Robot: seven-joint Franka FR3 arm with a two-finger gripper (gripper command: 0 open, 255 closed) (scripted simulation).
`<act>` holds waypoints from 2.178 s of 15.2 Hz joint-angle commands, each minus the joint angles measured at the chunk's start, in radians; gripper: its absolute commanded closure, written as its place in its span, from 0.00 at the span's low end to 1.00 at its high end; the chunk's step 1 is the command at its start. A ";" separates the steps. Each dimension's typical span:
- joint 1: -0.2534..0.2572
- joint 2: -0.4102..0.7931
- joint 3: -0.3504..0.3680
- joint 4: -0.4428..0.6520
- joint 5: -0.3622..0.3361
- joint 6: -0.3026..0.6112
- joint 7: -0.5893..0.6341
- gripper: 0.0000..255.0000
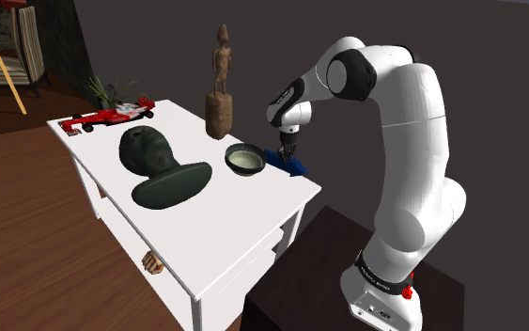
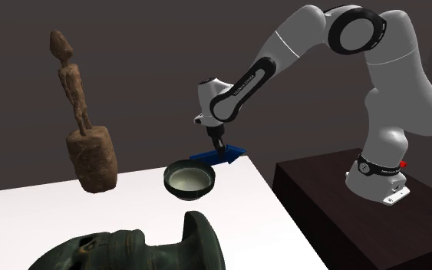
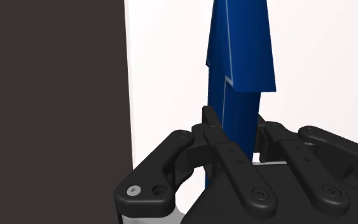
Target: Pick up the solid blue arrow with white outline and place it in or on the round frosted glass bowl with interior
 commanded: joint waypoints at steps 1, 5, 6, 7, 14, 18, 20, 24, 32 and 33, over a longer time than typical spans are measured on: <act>0.004 -0.021 -0.004 -0.001 -0.006 -0.019 0.003 1.00; 0.010 -0.058 -0.012 0.000 -0.017 -0.057 0.008 1.00; 0.011 -0.067 -0.014 0.001 -0.020 -0.067 0.010 1.00; 0.012 -0.076 -0.016 0.003 -0.023 -0.077 0.011 1.00; 0.021 -0.134 -0.027 0.018 -0.042 -0.149 0.020 1.00; 0.025 -0.165 -0.032 0.031 -0.052 -0.191 0.024 1.00; 0.027 -0.179 -0.035 0.039 -0.057 -0.213 0.026 1.00; 0.030 -0.205 -0.039 0.058 -0.066 -0.257 0.030 1.00; 0.076 -0.136 -0.003 0.212 -0.049 -0.344 0.114 1.00; 0.084 -0.116 0.004 0.245 -0.044 -0.359 0.130 1.00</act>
